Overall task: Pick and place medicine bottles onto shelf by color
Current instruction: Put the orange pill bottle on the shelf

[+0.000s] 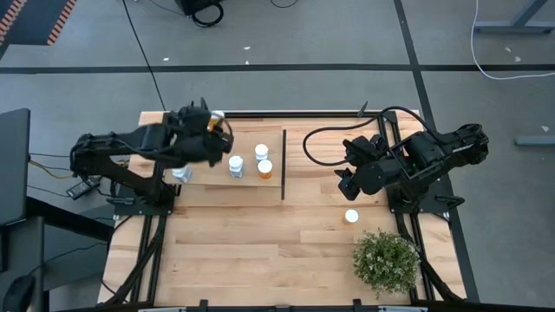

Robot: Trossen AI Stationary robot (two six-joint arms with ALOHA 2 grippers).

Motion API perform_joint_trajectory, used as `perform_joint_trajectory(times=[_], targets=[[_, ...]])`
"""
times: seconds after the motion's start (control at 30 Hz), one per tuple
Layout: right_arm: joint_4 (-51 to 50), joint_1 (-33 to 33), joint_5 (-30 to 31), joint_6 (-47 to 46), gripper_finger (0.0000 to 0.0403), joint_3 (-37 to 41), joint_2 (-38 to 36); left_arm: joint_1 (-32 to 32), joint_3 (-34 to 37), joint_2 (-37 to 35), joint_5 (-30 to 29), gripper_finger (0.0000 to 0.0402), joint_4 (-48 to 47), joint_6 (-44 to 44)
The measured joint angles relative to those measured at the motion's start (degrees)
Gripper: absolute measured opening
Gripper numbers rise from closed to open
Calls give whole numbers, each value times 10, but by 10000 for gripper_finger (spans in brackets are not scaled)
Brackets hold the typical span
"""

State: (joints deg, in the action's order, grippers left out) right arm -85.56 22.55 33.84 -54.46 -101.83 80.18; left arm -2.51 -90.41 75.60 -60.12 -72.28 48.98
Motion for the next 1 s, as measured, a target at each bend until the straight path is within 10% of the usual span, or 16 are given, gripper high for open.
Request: perform_joint_trajectory(times=[0.23, 1.0], targets=[[0, 0, -23, 3, 253, 0, 0, -90, 5, 16, -64, 194, -178, 284], [-45, 0, -92, 24, 253, 0, 0, -238, 226, 33, -116, 157, -177, 542]])
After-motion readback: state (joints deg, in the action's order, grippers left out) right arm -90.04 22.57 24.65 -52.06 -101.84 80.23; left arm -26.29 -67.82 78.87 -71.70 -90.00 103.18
